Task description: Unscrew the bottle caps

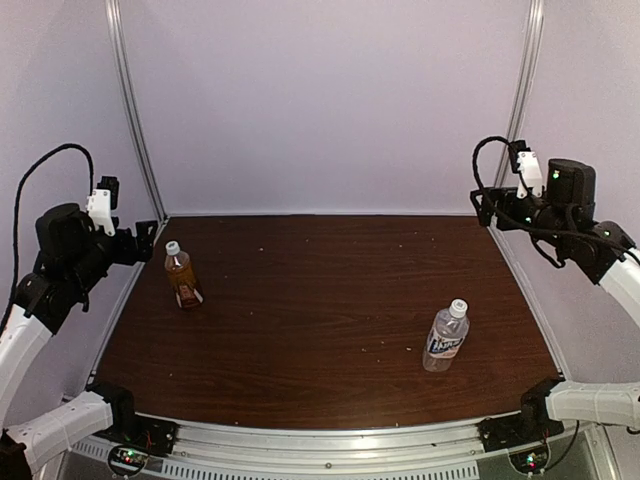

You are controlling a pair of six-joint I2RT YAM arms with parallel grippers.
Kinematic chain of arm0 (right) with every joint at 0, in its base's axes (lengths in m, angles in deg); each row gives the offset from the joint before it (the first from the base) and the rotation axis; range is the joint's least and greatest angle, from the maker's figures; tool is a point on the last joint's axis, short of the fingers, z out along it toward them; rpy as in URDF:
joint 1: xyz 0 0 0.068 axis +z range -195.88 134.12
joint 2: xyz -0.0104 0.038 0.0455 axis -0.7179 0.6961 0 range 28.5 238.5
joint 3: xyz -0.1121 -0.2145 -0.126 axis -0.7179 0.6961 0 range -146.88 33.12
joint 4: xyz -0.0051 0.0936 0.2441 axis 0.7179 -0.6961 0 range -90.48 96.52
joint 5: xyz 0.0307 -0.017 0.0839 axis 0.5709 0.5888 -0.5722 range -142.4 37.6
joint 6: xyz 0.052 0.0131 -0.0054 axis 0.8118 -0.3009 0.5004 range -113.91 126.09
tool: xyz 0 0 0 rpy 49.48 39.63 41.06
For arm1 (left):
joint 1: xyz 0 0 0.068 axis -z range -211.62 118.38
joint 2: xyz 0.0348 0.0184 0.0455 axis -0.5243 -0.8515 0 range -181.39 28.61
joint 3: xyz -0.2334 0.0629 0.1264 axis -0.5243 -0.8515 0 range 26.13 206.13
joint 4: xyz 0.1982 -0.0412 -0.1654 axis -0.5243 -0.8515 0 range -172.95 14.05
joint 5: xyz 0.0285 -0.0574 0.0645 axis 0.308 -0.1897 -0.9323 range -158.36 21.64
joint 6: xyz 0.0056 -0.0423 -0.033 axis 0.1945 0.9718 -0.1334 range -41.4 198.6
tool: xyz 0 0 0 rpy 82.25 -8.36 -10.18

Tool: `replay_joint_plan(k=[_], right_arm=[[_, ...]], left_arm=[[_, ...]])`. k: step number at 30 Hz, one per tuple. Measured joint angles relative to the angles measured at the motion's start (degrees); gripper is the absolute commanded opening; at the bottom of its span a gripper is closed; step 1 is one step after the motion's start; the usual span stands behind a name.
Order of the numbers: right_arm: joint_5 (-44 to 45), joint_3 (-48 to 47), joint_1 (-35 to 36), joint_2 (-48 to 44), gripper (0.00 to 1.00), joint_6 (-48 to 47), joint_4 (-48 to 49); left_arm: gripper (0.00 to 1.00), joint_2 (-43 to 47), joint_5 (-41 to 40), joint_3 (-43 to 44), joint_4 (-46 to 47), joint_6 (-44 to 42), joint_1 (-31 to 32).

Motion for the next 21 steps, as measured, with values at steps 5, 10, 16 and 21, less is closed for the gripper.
replay_joint_plan(k=[5, 10, 16, 21], right_arm=[[0.0, 0.04, 0.0, -0.79, 1.0, -0.48, -0.52], [0.02, 0.02, 0.0, -0.55, 1.0, -0.96, -1.2], [0.02, -1.84, 0.0, 2.34, 1.0, -1.33, -2.36], [0.0, -3.26, 0.0, 3.67, 1.0, -1.31, -3.82]], left_arm=[[0.97, -0.24, 0.04, 0.0, 0.72, 0.28, -0.04], [0.98, -0.79, 0.04, 0.02, 0.85, 0.31, -0.09], [0.98, -4.15, 0.07, 2.67, -0.68, 0.28, -0.11], [0.98, -6.25, 0.04, 5.38, -4.44, 0.31, -0.11]])
